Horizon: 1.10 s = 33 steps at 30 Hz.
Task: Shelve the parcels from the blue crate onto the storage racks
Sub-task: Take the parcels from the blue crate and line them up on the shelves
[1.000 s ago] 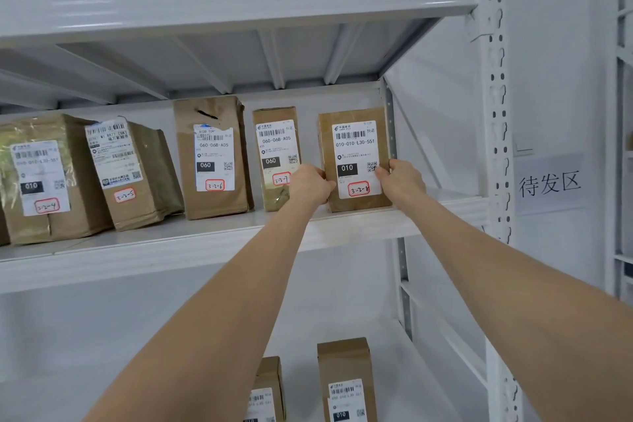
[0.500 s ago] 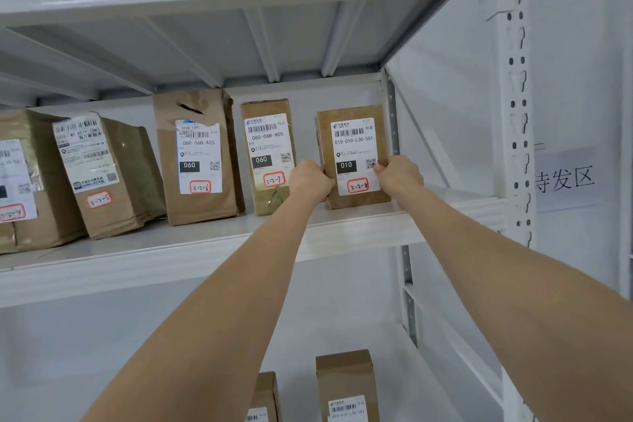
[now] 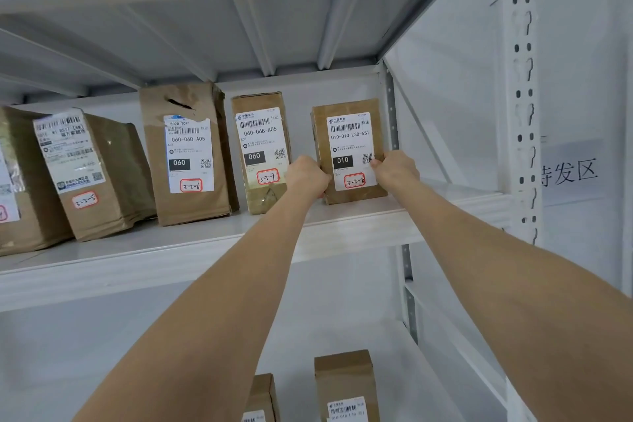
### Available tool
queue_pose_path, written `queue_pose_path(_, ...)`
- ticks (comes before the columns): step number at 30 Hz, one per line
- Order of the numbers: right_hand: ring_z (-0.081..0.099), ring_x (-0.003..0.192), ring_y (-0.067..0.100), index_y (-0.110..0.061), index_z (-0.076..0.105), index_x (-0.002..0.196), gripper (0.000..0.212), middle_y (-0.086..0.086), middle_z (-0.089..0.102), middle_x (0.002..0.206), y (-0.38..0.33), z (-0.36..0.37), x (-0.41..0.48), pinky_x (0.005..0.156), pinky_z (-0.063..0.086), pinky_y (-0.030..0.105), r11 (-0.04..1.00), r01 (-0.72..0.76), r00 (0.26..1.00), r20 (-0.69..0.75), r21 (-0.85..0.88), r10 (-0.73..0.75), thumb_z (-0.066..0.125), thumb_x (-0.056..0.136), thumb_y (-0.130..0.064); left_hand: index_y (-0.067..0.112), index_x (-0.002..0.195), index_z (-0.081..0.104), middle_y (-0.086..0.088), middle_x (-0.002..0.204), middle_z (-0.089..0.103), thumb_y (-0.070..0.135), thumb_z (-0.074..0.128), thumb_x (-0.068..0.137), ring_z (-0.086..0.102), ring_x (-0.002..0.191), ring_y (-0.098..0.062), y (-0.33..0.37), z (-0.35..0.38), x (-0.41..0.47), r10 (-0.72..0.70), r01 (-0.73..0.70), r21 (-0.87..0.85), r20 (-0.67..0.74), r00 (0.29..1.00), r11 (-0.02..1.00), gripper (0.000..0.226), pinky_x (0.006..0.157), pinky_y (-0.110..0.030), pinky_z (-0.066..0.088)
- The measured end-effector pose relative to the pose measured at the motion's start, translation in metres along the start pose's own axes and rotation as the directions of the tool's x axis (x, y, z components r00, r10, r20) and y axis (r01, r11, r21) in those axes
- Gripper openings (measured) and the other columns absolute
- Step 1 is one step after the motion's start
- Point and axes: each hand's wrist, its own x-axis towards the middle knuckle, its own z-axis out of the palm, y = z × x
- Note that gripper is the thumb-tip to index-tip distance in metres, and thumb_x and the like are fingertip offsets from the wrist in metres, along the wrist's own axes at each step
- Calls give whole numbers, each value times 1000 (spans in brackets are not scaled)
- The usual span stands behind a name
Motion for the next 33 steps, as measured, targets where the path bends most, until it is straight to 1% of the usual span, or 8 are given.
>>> queue_pose_path(8,58,105,30,-9,59,115,29,11,62,117,-5,-3,-7,84,45,34,999,-34,999,29,25,33,44,99,-28,-5,99,65,-22,101,69,-1,49,89,68,89,-32,4,-2,-4,-2,2,11,45,999,1000,20,84,-40,57)
queue_pose_path(10,57,105,31,-4,58,117,29,14,61,119,-6,-2,-11,81,44,32,999,-34,998,52,20,33,44,99,-21,-5,90,62,-23,103,68,-3,48,88,67,95,-34,6,-4,-10,-6,4,27,70,998,1000,14,84,-39,56)
queue_pose_path(14,56,102,30,-5,55,121,31,15,61,122,-7,-5,-21,76,41,29,999,-1,997,77,38,-2,52,93,-17,7,62,39,-12,69,52,-2,49,88,63,93,-39,7,-9,-21,2,-6,50,78,997,999,30,59,-31,44)
queue_pose_path(18,53,116,32,-9,40,131,52,12,52,130,-10,-9,-37,87,44,36,999,-36,999,-2,35,36,63,87,-25,11,70,46,-14,94,57,2,49,88,58,86,-31,6,-21,-36,59,-61,63,36,998,996,21,74,-36,51)
queue_pose_path(20,46,122,34,-12,35,136,62,14,43,135,-16,-10,-48,96,41,40,1000,-24,999,-35,-9,24,65,85,-29,7,96,60,-13,104,58,4,47,89,60,93,-30,4,-31,-47,99,-98,93,-9,995,991,15,85,-38,53)
queue_pose_path(22,40,124,32,-14,34,138,64,14,40,135,-24,-10,-61,98,39,40,999,26,998,-60,-28,-28,66,85,-31,11,124,56,-9,120,60,9,46,91,59,108,-29,2,-41,-58,113,-101,154,-69,991,983,34,94,-38,49)
queue_pose_path(27,37,125,32,-16,32,141,63,13,36,138,-51,2,-102,99,37,40,972,224,972,-56,-76,-229,60,88,-34,19,125,54,-2,120,61,14,46,91,57,109,-24,-14,-70,-92,142,-91,293,-161,977,952,35,88,-38,49)
queue_pose_path(33,40,122,33,-11,41,132,54,15,42,133,-79,29,-162,99,37,40,946,325,945,-12,-2,-325,62,88,-35,13,123,56,-6,120,62,17,47,93,57,111,-26,-50,-112,-136,110,-44,320,-190,976,946,32,90,-38,49)
